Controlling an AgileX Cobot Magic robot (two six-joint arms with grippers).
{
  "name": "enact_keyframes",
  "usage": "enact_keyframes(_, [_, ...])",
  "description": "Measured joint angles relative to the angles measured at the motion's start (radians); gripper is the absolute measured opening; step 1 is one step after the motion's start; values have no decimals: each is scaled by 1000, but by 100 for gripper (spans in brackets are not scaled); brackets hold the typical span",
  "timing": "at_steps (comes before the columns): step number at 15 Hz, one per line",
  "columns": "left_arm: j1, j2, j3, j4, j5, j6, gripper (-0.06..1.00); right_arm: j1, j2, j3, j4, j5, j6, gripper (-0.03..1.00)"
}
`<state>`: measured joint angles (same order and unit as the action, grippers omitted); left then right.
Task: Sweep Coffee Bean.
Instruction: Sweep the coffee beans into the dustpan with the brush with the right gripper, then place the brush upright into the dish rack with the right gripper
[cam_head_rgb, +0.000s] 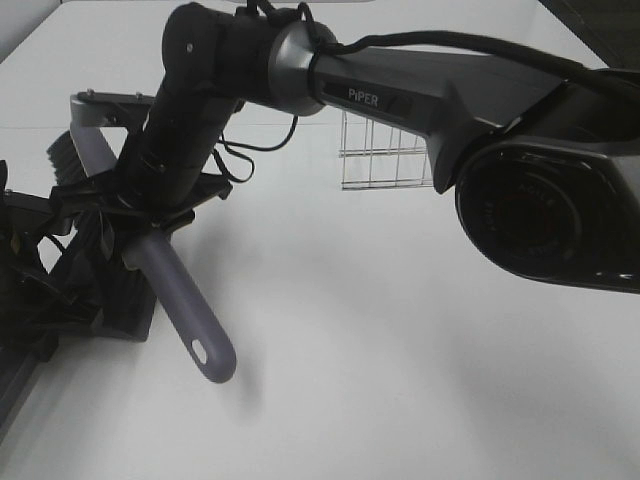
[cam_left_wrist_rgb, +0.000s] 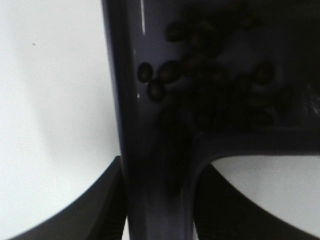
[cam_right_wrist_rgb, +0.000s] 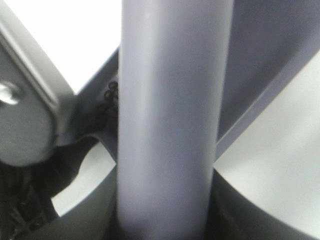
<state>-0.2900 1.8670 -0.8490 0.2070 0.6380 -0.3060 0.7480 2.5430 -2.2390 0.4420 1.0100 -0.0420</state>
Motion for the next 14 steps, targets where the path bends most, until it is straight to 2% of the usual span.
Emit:
enact_keyframes(2, [0,0,0,-10,0,3,35,0,-2,-133,-122,87,-3,28])
enact_keyframes(5, [0,0,0,-16,0,3,35,0,-8,-215,-206,195,-3,28])
enact_keyframes(10, [0,0,0,-18,0,3,35,0,-77,-221,-340,222,4,28])
enact_keyframes(13, [0,0,0,-39,0,3,35,-2,-152,-218,-484,225,42,28])
enact_keyframes(14, [0,0,0,-45,0,3,35,-12,-180,-202,-502,224,60,28])
